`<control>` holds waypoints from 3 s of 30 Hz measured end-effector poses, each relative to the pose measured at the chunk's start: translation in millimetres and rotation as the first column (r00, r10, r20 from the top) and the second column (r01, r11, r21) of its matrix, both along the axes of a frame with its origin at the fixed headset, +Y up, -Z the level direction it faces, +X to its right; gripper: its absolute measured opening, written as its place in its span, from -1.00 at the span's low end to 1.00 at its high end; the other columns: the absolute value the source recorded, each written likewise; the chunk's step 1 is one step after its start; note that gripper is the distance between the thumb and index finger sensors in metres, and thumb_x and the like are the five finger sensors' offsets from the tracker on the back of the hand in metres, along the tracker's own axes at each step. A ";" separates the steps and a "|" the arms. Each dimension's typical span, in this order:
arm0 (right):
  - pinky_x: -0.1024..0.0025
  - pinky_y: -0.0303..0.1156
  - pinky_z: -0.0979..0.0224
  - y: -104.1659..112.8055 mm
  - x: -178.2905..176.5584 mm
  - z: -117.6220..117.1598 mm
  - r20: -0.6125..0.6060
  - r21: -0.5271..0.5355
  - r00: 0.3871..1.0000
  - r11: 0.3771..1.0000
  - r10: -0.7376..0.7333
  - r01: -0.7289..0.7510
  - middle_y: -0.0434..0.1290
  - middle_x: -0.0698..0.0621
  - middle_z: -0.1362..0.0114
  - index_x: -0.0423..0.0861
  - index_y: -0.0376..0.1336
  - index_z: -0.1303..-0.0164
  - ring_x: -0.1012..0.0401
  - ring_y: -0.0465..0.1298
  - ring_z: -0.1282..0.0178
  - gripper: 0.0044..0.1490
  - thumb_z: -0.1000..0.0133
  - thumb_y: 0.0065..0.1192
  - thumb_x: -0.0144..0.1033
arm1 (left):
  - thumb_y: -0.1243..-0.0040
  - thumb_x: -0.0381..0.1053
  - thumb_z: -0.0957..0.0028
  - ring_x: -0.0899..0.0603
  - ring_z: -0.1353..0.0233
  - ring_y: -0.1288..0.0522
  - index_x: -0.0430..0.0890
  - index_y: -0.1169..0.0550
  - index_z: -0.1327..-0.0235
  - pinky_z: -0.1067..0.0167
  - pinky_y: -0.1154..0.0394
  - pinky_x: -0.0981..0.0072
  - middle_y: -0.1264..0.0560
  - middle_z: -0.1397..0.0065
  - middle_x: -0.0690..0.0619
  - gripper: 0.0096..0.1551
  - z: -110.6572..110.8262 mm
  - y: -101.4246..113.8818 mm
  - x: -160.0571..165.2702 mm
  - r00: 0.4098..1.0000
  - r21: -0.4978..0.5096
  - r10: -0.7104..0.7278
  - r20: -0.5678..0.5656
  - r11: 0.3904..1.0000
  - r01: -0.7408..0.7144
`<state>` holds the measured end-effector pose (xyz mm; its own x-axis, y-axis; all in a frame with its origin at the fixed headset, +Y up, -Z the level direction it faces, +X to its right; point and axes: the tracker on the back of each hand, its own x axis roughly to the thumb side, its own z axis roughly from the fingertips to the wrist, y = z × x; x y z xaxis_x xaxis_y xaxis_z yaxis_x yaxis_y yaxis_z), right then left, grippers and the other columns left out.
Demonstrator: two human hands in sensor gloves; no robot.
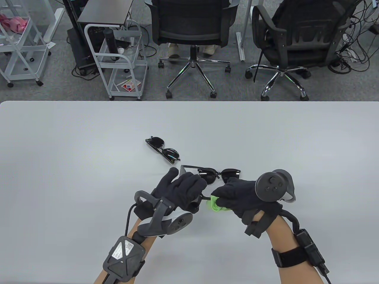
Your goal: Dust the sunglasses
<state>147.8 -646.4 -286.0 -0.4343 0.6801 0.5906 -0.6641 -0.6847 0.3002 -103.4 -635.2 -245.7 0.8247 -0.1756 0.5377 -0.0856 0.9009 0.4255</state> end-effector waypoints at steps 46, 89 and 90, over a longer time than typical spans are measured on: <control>-0.36 0.32 -0.37 -26.1 -93.3 45.4 -0.005 0.441 0.859 0.772 0.512 -0.458 0.66 -0.04 -0.29 -0.07 0.50 -0.15 -0.08 0.67 -0.23 -0.44 0.03 0.44 -0.11 | -0.21 0.63 0.31 0.02 -0.02 -0.86 -0.10 -0.39 -0.39 -0.31 -0.56 0.12 -0.61 -0.24 0.04 0.15 -56.0 -49.5 -72.4 0.576 -0.642 0.597 -0.559 0.128 -0.756; -0.30 0.33 -0.38 -16.4 -55.5 20.6 0.397 0.480 0.664 0.474 0.634 -0.739 0.75 0.00 -0.03 -0.10 0.55 -0.03 0.04 0.74 -0.02 -0.47 0.08 0.41 -0.14 | -0.26 0.57 0.34 -0.03 -0.03 -0.87 -0.27 -0.30 -0.43 -0.31 -0.56 0.07 -0.57 -0.26 0.02 0.28 -56.4 -56.7 -67.3 0.581 -0.674 0.566 -0.585 0.058 -0.736; -0.31 0.32 -0.38 -18.3 -58.9 21.3 0.396 0.488 0.656 0.458 0.642 -0.743 0.75 -0.01 -0.02 -0.11 0.55 -0.02 0.02 0.74 -0.02 -0.47 0.09 0.42 -0.16 | -0.27 0.57 0.33 -0.04 -0.03 -0.87 -0.27 -0.29 -0.44 -0.31 -0.56 0.07 -0.57 -0.27 0.01 0.28 -56.0 -57.8 -66.5 0.581 -0.676 0.564 -0.587 0.053 -0.735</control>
<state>88.9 -664.7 -264.7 -0.7127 -0.3300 0.6190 0.1123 -0.9247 -0.3637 -169.9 -692.9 -301.8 0.4196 0.8989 -0.1264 -0.8607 0.3498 -0.3698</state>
